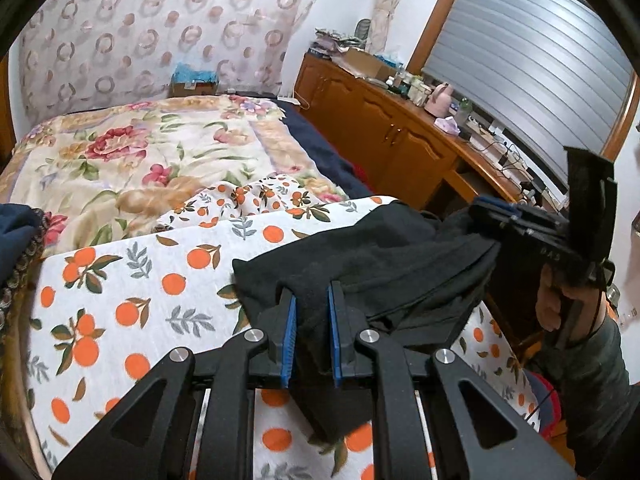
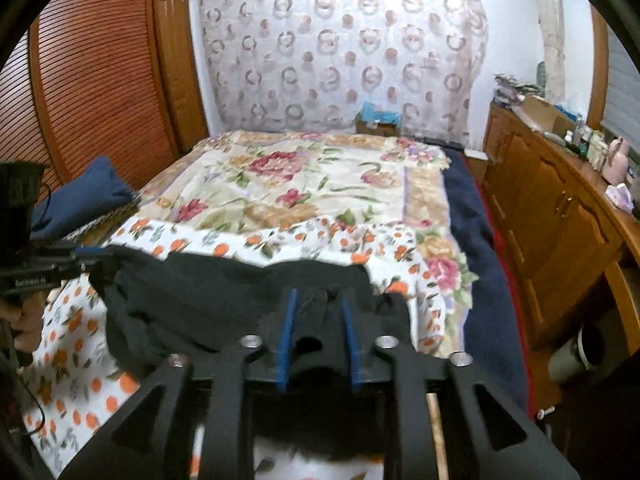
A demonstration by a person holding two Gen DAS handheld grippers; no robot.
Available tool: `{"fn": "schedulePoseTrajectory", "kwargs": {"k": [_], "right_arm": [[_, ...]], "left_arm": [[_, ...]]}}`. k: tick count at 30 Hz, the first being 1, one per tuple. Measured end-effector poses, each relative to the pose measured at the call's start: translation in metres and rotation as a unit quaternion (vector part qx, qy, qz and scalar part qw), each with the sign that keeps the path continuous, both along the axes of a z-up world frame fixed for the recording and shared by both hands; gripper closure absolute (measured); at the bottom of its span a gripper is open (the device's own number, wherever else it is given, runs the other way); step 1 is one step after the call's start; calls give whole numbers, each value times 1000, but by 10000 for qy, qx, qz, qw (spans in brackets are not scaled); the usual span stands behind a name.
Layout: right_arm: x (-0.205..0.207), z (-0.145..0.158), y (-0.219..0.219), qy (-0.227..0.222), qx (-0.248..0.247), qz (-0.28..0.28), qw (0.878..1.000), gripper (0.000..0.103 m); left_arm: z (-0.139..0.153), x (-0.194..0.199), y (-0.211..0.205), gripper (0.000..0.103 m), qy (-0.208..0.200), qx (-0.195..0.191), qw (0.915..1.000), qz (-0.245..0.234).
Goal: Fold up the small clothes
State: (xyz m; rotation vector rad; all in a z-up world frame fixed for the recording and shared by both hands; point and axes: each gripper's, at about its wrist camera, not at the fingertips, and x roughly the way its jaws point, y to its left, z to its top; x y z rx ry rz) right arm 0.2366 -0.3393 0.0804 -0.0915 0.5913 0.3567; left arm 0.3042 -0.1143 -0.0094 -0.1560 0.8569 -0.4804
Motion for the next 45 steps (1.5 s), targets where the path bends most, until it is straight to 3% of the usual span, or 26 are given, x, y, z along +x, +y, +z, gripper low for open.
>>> {"fn": "schedulePoseTrajectory", "kwargs": {"k": [2,5,7,8,10,11,15,23,24,25,26,27,28,31,37,40,43,45], "right_arm": [[-3,3,-5,-123,67,-65,9999,57],[-25,-1,-8,-240,60,-47,9997,48],[-35,-6,-10,-293,-29,-13,9996,47],[-40,-8,-12,-290,-54,41,9996,45],[-48,-16,-14,-235,-153,156,9995,42],[-51,-20,-14,-198,-227,179,9994,41],[-45,-33,-7,49,-444,261,9987,41],[4,-36,10,314,-188,722,9967,42],[7,-34,7,301,-109,789,9964,49],[11,-33,6,335,6,895,9954,69],[13,-34,-3,339,100,926,9951,80],[17,-34,-8,322,187,861,9956,83],[22,-35,-15,342,277,667,9968,94],[37,-44,-42,579,472,-128,9971,97],[32,-47,-48,574,403,-284,9971,97],[24,-41,-46,445,376,-274,9979,96],[19,-37,-35,246,244,-338,9988,73],[10,-38,-35,171,335,-174,9991,67]], "left_arm": [[-2,2,-3,88,19,51,10000,-21],[-3,3,-6,75,9,87,9999,-113],[-2,2,-6,56,-57,100,9998,-189],[0,0,-5,52,-116,144,9996,-207],[3,-4,-2,28,-211,191,9993,-246],[4,-6,1,22,-240,167,9992,-263],[3,-15,8,22,-212,196,9990,-345],[-22,-18,7,22,154,451,9976,-496],[-26,-18,6,22,195,493,9973,-515],[-29,-16,4,22,227,541,9969,-525],[-31,-14,3,22,253,593,9966,-519],[-34,-10,2,22,267,628,9965,-487],[-35,-8,1,22,285,641,9965,-462],[-37,5,2,22,310,623,9971,-299],[-34,35,11,22,93,642,9975,272],[-38,51,10,22,-10,962,9945,412],[-43,58,13,22,49,933,9945,481],[-44,60,13,22,52,903,9945,537]]}}
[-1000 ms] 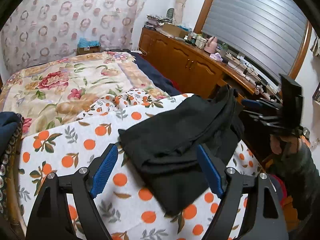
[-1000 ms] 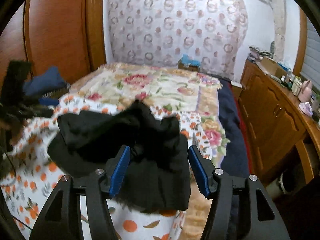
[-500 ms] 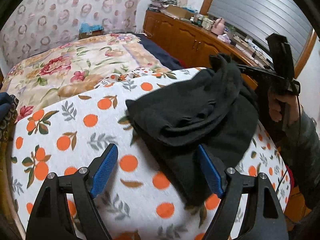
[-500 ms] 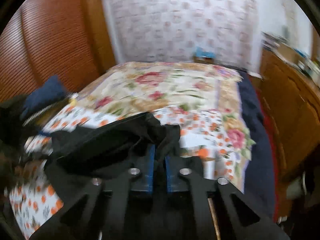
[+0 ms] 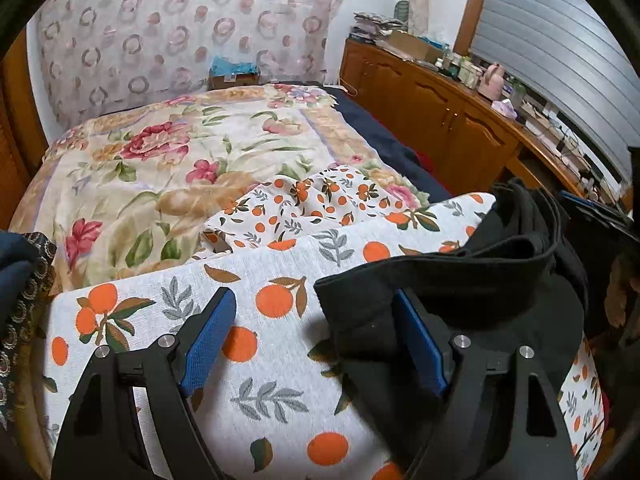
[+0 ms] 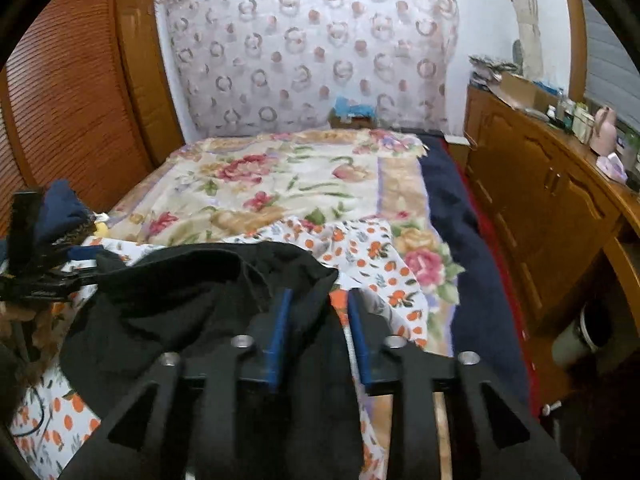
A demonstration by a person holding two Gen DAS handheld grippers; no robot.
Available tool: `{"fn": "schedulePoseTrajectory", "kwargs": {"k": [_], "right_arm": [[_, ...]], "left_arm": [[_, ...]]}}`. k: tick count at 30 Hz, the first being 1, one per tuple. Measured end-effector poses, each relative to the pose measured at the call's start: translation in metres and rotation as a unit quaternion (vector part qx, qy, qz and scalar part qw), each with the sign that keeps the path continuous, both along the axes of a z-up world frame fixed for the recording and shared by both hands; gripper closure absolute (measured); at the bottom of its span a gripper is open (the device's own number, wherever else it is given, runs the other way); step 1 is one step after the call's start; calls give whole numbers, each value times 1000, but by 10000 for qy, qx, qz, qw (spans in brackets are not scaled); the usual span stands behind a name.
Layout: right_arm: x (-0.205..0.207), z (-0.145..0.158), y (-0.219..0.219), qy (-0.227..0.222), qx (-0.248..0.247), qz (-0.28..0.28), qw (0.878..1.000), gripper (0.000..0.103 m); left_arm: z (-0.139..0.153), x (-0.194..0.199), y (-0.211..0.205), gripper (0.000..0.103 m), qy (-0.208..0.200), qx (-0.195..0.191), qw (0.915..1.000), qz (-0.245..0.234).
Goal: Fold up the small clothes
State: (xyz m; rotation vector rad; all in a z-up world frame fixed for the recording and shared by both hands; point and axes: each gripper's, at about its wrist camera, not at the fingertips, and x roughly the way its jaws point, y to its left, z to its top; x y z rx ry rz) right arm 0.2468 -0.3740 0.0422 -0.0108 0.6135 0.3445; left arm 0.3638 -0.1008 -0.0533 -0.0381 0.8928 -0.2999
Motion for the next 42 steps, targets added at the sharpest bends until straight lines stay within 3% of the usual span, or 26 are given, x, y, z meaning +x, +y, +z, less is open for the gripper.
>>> {"fn": "schedulePoseTrajectory", "kwargs": {"k": [2,5,10,14,21,23,27,28,33,35,37,40,42], "right_arm": [[-7,0,2,-115,-52,44,9999,50],[-11,-6,8,-162,-53,224,9996,34],[10,-26,14,263,-158,228,9993,33],[29,-34,1,633,229,205,9975,33],[41,-34,4,797,268,268,9961,31],[41,-35,5,871,320,267,9953,31],[38,-33,10,928,336,362,9945,31],[36,-33,12,926,304,380,9945,31],[34,-33,18,917,171,495,9944,45],[35,-34,17,940,213,611,9935,61],[33,-34,18,897,113,639,9939,66],[29,-31,15,769,161,606,9951,76],[21,-29,17,583,82,565,9967,78]], "left_arm": [[0,1,-1,21,-9,-15,10000,38],[-1,7,-6,22,9,-20,10000,60],[3,7,-9,22,8,-70,10000,62],[3,-1,-5,21,119,-175,9998,2],[-9,-13,-12,22,250,-180,9993,-191],[-9,-14,-14,30,263,-248,9990,-258],[-10,-15,-18,61,362,-437,9973,-469],[-10,-15,-20,63,370,-438,9971,-493],[-10,-17,-17,68,362,-535,9962,-576],[-9,-17,-17,73,348,-559,9959,-627],[-9,-18,-16,85,353,-634,9951,-674],[-3,-22,-19,90,286,-595,9953,-710],[5,-28,-21,90,162,-590,9954,-733]]}}
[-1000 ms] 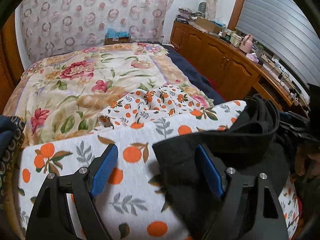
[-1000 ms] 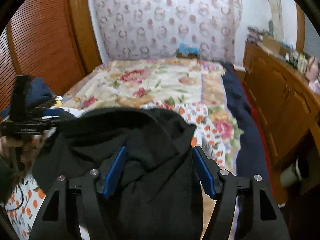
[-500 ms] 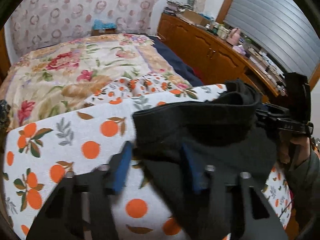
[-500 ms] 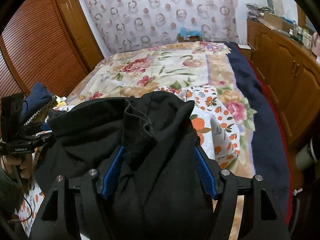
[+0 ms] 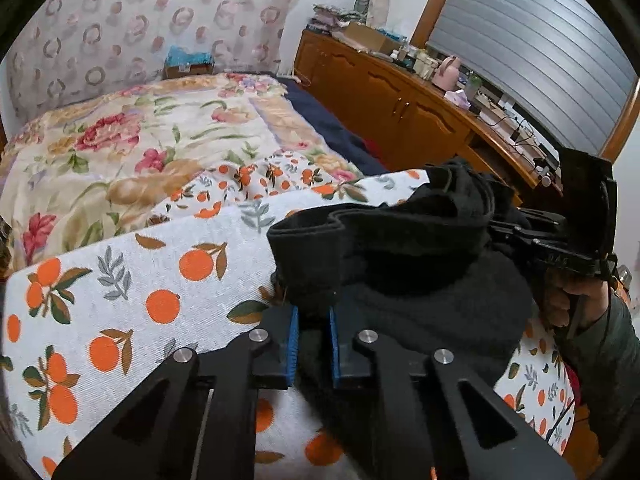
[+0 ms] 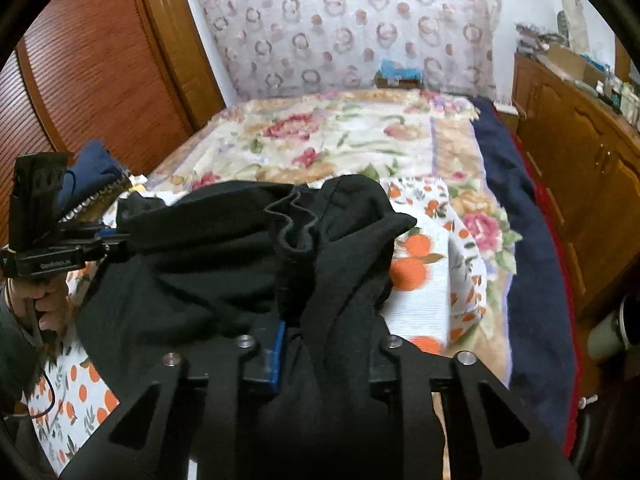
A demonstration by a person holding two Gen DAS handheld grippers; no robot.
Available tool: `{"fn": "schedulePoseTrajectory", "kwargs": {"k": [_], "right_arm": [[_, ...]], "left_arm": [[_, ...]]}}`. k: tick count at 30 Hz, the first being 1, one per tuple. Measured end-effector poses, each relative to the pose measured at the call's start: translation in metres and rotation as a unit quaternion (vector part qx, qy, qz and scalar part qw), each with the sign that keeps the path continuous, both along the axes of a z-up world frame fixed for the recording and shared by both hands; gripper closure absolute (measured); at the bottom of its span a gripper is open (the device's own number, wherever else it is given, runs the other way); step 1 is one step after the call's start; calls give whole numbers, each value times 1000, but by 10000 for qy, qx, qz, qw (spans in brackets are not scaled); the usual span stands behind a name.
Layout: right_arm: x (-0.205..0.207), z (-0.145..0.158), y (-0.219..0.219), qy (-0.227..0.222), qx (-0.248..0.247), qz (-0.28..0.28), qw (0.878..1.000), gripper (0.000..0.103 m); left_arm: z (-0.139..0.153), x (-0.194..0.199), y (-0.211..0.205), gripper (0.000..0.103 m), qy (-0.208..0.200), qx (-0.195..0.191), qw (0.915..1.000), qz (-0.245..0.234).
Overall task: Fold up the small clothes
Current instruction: 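Lift the folded shirt with both grippers and carry it toward the clothes stack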
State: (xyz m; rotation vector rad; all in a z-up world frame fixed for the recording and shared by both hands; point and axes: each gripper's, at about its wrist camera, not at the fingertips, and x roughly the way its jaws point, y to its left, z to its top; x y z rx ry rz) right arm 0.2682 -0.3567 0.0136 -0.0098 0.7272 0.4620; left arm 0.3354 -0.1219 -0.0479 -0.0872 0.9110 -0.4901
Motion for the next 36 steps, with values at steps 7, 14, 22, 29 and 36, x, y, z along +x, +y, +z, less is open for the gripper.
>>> {"fn": "schedulePoseTrajectory", "kwargs": {"k": [7,14,22,29,36], "right_arm": [[-24,21,2,-536,20,-100,9985,80],[-45,30,9,-844,-6,-107,9964,80],[-57,36,29,-1191,-19,120,9928,80],[-64,48,56,-1482,16,439,9880,80],[-58,69,100,-1815,61,995,9783,80]], "left_arm": [[35,-22,1,91,-405,-190,9990,-59],[64,-46,8,91,-770,-226,9967,-96],[88,-74,40,92,-1163,-227,9928,158],[113,-107,85,92,-1515,-281,9870,463],[141,-143,144,92,-1872,-214,9771,986]]}}
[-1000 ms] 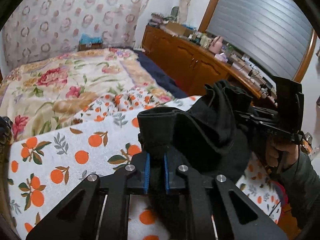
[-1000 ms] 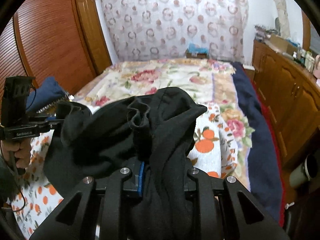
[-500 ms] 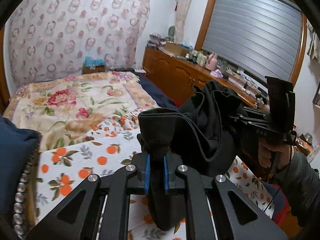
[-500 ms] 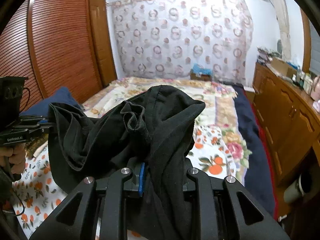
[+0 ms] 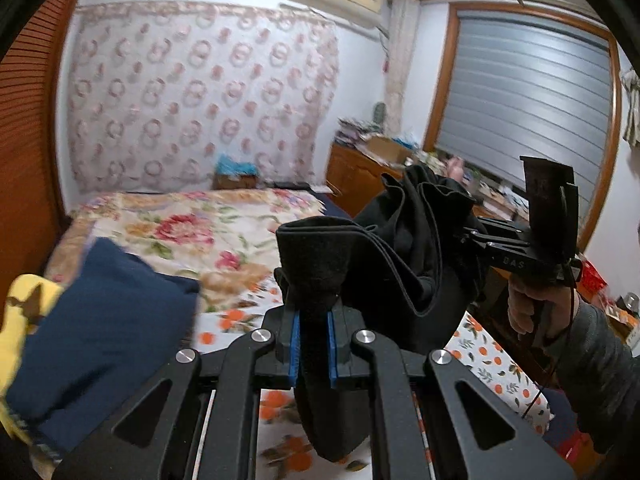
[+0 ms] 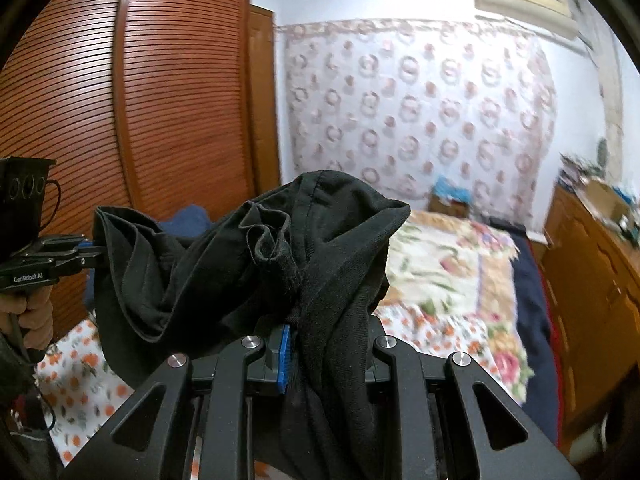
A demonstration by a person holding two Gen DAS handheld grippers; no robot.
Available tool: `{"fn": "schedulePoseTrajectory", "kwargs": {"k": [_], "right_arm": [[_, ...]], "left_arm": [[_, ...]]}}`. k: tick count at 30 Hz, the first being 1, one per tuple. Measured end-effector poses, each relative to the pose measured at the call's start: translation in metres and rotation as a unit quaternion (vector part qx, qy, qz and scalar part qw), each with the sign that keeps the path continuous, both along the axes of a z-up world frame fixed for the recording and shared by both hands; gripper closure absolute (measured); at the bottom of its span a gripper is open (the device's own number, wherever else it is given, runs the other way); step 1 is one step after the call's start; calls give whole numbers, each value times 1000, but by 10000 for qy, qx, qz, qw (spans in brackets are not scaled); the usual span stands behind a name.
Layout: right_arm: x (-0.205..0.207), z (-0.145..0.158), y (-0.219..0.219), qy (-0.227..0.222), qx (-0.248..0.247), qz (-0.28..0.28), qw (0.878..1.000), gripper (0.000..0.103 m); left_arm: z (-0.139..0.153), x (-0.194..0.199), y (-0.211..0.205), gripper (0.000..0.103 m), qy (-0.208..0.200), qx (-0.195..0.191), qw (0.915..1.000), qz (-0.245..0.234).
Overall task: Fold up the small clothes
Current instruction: 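Lift the folded shirt with both grippers and carry it toward the clothes stack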
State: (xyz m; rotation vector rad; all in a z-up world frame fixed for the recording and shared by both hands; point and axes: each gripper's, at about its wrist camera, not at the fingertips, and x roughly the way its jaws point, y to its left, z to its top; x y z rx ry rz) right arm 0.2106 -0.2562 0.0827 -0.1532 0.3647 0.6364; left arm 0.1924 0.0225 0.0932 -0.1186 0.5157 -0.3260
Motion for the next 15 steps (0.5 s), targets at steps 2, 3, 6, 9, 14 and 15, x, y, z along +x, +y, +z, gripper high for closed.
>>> {"fn": "schedulePoseTrajectory", "kwargs": {"k": [2,3,6,9,14,15], "right_arm": [[5,8,18,-98,-34,207,9997,80],[10,11,27,-141,-58,316,9994,80],[31,20,53,-246,-125,643,9976,80],[56,29,86,-299,-209,1017,9941,80],[119,22,155,-78,-381,1581,9867,80],[129,16,172,-24,-467,1676,9847,80]], "left_arm": [[5,-9,16,92,-73,-18,9998,183],[8,-16,28,92,-122,-37,9994,316],[10,-31,59,92,-205,-106,9975,664],[6,-44,90,92,-222,-193,9940,1054],[-22,-65,138,92,-28,-365,9840,1742],[-33,-67,150,92,76,-386,9808,1910]]}}
